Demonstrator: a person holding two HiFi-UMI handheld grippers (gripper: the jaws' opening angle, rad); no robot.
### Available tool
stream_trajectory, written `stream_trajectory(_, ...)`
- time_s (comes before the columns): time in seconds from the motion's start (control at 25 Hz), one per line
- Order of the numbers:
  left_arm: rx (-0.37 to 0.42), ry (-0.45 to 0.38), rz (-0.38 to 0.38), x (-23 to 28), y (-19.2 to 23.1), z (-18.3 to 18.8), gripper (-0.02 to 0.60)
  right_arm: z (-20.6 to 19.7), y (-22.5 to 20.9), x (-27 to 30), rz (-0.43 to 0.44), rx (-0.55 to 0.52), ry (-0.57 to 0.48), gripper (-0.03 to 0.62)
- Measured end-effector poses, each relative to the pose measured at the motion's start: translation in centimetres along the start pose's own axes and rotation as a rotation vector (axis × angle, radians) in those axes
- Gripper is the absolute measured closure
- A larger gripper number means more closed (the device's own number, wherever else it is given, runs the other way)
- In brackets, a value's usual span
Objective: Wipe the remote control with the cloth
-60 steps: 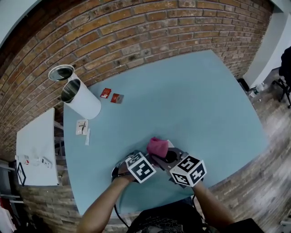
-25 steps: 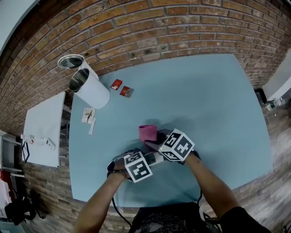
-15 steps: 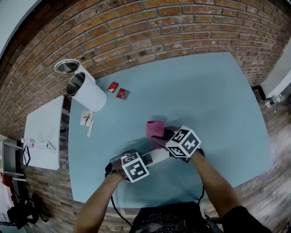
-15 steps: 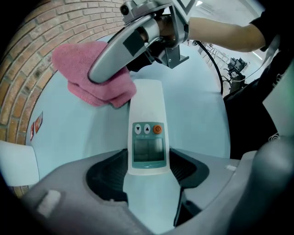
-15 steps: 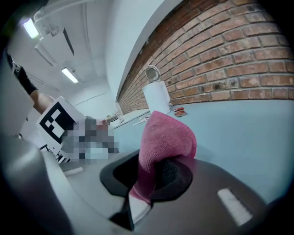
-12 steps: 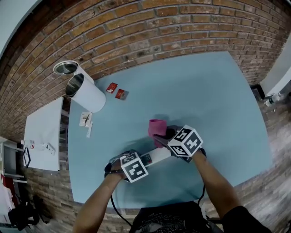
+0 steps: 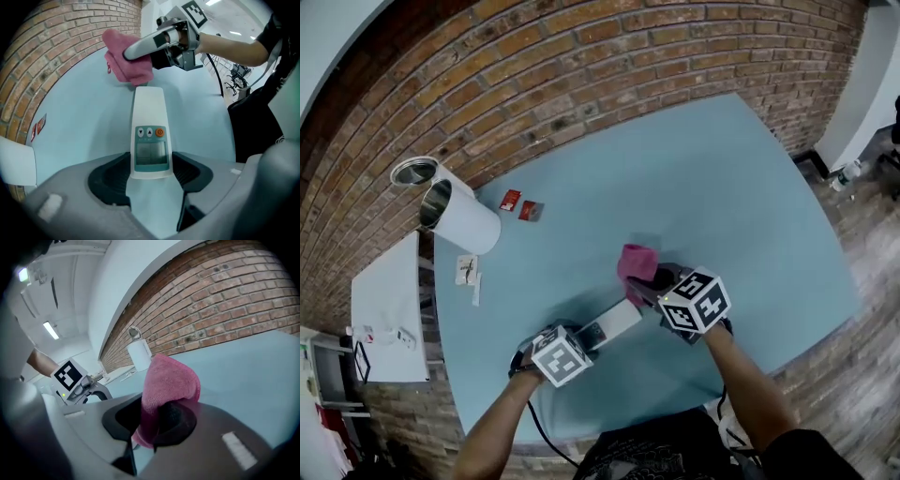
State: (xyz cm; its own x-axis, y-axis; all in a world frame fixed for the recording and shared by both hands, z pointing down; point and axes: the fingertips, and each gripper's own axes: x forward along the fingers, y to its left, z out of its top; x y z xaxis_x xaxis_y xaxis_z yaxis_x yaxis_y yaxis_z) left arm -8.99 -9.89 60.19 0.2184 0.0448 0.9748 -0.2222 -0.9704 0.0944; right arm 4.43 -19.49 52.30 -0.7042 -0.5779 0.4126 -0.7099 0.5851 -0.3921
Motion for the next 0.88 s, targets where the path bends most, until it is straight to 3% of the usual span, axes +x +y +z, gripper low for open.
stream_trajectory(0.12, -0.081, -0.027, -0.047, -0.3, -0.2, 0.4, 0.308, -0.5, 0.5, -2.0, -0.044, 0.042, -0.066, 0.53)
stream_trajectory(0.24, -0.257, -0.092, -0.193, -0.7, -1.1, 0.8, 0.31, -1.1, 0.5, -3.9, -0.107, 0.097, -0.133, 0.53)
stream_trajectory(0.4, -0.551, -0.238, -0.508, -1.7, -4.1, 2.0, 0.31, -1.8, 0.1, -5.8, -0.192, 0.162, -0.204, 0.53)
stream_trajectory(0.56, -0.909, -0.481, -0.952, -4.4, -6.5, 5.0, 0.31, -2.8, -0.4, -6.6, -0.253, 0.191, -0.224, 0.53)
stream_trajectory(0.6, -0.972, -0.539, -1.034, -5.0, -6.6, 5.5, 0.311, -2.9, -0.4, -6.7, -0.263, 0.192, -0.228, 0.53)
stream_trajectory(0.68, -1.032, -0.609, -1.106, -5.4, -6.3, 5.6, 0.313, -2.9, -0.4, -6.7, -0.278, 0.189, -0.235, 0.53)
stream_trajectory(0.88, -1.118, -0.695, -1.164, -5.2, -6.2, 5.6, 0.313, -3.5, -0.5, -6.8, -0.317, 0.19, -0.239, 0.53)
